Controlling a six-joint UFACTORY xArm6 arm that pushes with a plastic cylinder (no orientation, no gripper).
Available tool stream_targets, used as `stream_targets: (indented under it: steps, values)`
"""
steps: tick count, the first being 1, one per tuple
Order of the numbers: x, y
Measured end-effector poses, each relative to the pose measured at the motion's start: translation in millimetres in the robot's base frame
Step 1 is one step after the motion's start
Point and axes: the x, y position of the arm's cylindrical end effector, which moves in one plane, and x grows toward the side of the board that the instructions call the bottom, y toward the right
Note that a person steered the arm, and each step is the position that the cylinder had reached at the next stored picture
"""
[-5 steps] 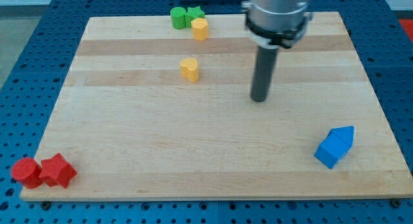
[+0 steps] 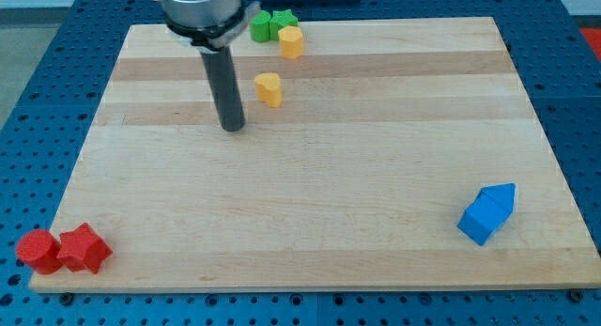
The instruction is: Place the yellow heart vertically below the yellow hexagon
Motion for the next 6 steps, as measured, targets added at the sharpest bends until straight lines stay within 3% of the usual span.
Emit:
stream_targets:
  steps: [1, 2, 3, 4, 6]
  values:
    - [-32, 18]
    - [-86, -13]
    - [-92, -27]
    - [-49, -27]
    - [-46, -20]
